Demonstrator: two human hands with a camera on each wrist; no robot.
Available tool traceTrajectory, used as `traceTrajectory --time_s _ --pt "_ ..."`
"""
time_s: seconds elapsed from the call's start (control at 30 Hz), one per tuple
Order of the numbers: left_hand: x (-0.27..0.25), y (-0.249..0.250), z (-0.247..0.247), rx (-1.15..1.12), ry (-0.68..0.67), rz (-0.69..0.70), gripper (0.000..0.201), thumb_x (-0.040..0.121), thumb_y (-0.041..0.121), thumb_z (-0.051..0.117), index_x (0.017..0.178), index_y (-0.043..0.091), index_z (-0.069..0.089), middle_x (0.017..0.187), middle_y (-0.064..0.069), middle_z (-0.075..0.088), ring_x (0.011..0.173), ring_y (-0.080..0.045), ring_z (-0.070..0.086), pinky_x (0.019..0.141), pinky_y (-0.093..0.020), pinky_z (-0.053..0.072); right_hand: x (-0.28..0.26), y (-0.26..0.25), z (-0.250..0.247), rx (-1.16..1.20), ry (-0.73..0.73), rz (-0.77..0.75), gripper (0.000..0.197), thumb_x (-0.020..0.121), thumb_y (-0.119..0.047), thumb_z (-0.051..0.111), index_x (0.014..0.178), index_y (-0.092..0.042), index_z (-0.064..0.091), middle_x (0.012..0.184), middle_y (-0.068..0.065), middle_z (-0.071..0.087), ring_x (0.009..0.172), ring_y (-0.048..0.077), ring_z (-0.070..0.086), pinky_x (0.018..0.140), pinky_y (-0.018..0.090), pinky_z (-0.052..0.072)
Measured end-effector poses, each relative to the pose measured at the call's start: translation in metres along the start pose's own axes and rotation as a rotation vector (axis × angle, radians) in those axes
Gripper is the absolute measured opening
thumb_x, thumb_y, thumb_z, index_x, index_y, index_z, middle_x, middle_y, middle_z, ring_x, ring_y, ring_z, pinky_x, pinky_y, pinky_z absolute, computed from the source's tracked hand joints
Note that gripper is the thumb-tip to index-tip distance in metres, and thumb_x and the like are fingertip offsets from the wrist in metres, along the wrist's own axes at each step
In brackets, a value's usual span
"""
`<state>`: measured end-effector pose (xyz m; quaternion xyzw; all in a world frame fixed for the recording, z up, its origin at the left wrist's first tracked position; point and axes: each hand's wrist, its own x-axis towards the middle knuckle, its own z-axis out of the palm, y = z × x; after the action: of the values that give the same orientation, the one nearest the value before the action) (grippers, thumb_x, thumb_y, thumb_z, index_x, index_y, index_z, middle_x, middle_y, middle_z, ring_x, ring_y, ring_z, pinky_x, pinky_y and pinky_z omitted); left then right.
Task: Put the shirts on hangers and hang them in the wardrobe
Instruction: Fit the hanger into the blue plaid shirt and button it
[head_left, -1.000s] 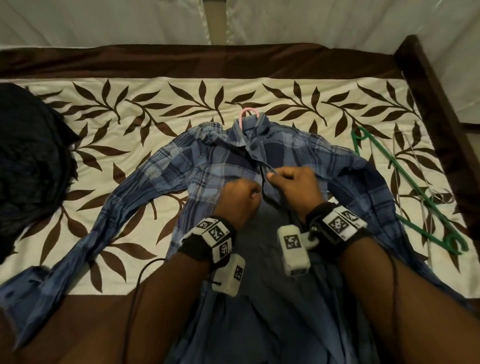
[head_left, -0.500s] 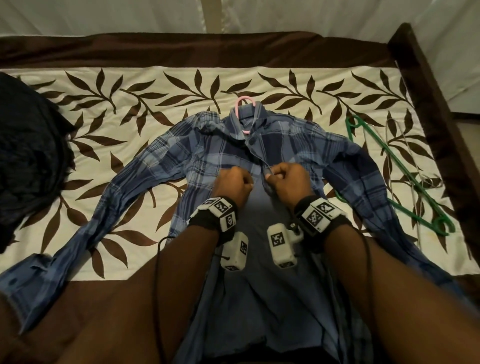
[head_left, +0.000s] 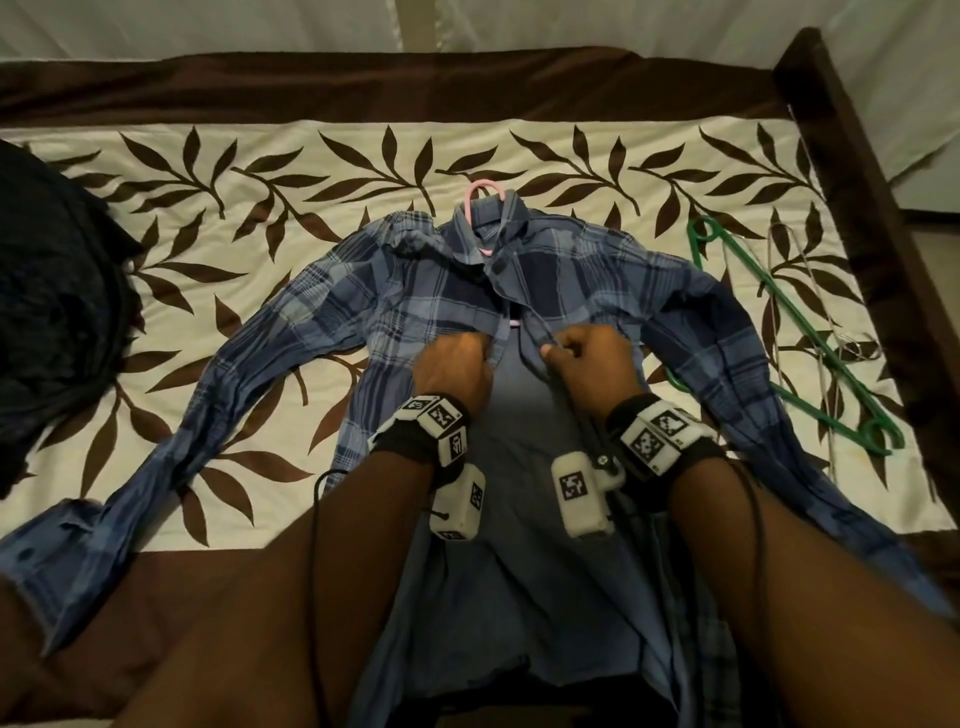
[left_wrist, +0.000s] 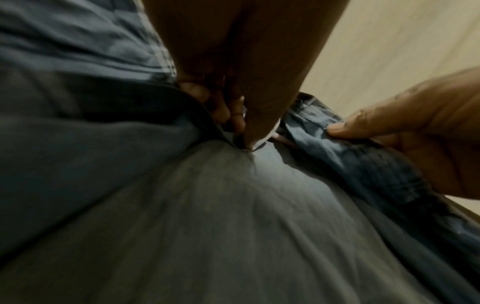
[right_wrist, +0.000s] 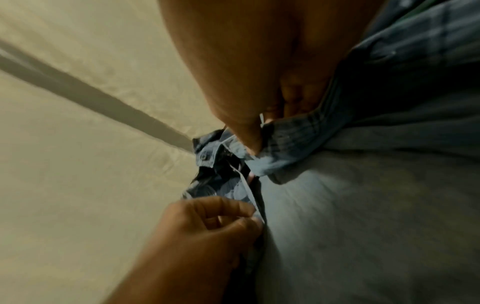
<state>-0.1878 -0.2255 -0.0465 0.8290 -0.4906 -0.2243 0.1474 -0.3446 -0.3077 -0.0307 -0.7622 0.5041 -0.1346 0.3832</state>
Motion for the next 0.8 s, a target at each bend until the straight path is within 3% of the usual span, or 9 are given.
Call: traceTrajectory --time_s 0.1,0.2,0.3,0.37,0.43,0.53,0.6,0.7,0.8 --pt "-0.006 -0.001 -0.005 -0.176 0.037 -0.060 0.014 0.087 0.013 0.053 0.086 0.011 0.067 0.088 -0.010 0.068 0.083 -0.030 0.061 0.073 -0.036 0.050 0.000 0.003 -0.005 0.153 0.072 0.040 0.037 0.092 -0.014 0.065 0.066 0.009 0.057 0.058 0.014 0.051 0.053 0.011 0.043 0.054 0.028 0.036" --pt "-0.018 -0.003 -0.007 -0.306 0.116 -0.052 0.013 0.084 0.005 0.055 0.081 0.015 0.062 0.080 -0.008 0.065 0.076 -0.020 0.056 0.073 -0.031 0.045 -0.003 0.002 -0.013 0.174 0.077 0.068 0.028 0.091 -0.013 0.068 0.070 0.005 0.066 0.060 0.010 0.059 0.052 0.007 0.048 0.053 0.021 0.040" --pt "-0.027 -0.013 -0.003 -0.233 0.132 -0.013 0.018 0.082 0.000 0.057 0.096 0.010 0.066 0.091 -0.012 0.064 0.085 -0.025 0.057 0.075 -0.034 0.046 -0.004 0.002 -0.019 0.060 0.048 0.053 0.010 0.085 -0.009 0.072 0.078 -0.002 0.072 0.062 0.000 0.062 0.058 0.009 0.055 0.056 0.014 0.043" --pt "-0.031 -0.018 -0.003 -0.112 0.071 0.006 0.020 0.085 0.005 0.061 0.104 0.008 0.067 0.100 -0.013 0.061 0.091 -0.027 0.058 0.074 -0.033 0.045 -0.004 0.001 -0.020 -0.009 0.023 0.047 0.005 0.083 -0.008 0.073 0.079 -0.005 0.073 0.065 0.003 0.065 0.062 0.013 0.059 0.060 0.018 0.046" --pt "-0.032 -0.019 -0.004 -0.049 0.035 0.034 0.017 0.088 0.012 0.063 0.103 0.006 0.069 0.100 -0.013 0.059 0.092 -0.027 0.056 0.077 -0.034 0.046 -0.004 0.001 -0.020 -0.015 0.025 0.044 0.006 0.082 -0.008 0.074 0.077 -0.005 0.073 0.064 0.003 0.065 0.060 0.012 0.057 0.055 0.013 0.044" --pt "-0.030 -0.010 -0.011 -0.109 0.112 0.056 0.017 0.093 0.015 0.060 0.104 0.006 0.069 0.104 -0.014 0.059 0.095 -0.028 0.056 0.077 -0.029 0.037 -0.002 0.004 -0.019 0.027 0.076 0.048 0.011 0.083 -0.007 0.073 0.072 -0.008 0.072 0.056 -0.009 0.059 0.053 0.003 0.052 0.049 0.003 0.037" --pt "-0.019 -0.001 -0.013 -0.138 0.166 0.051 0.020 0.096 0.013 0.055 0.110 0.008 0.068 0.109 -0.015 0.061 0.101 -0.029 0.057 0.079 -0.030 0.037 -0.001 0.006 -0.019 0.049 0.087 0.048 0.016 0.084 -0.009 0.073 0.069 -0.010 0.071 0.054 -0.013 0.057 0.052 0.000 0.051 0.051 0.006 0.039" --pt "0.005 0.010 -0.010 -0.183 0.153 0.015 0.029 0.096 0.013 0.053 0.121 0.011 0.067 0.117 -0.017 0.064 0.109 -0.033 0.058 0.091 -0.039 0.043 -0.001 0.007 -0.020 0.042 0.046 0.039 0.016 0.084 -0.010 0.072 0.068 -0.009 0.070 0.052 -0.010 0.055 0.051 0.005 0.050 0.058 0.021 0.045" --pt "0.019 0.014 -0.005 -0.200 0.112 -0.016 0.027 0.094 0.018 0.056 0.115 0.018 0.072 0.113 -0.013 0.070 0.105 -0.032 0.064 0.091 -0.041 0.052 0.001 0.004 -0.020 -0.078 -0.019 0.017 0.013 0.083 -0.016 0.071 0.071 -0.012 0.071 0.062 -0.003 0.064 0.061 0.012 0.060 0.066 0.029 0.052"
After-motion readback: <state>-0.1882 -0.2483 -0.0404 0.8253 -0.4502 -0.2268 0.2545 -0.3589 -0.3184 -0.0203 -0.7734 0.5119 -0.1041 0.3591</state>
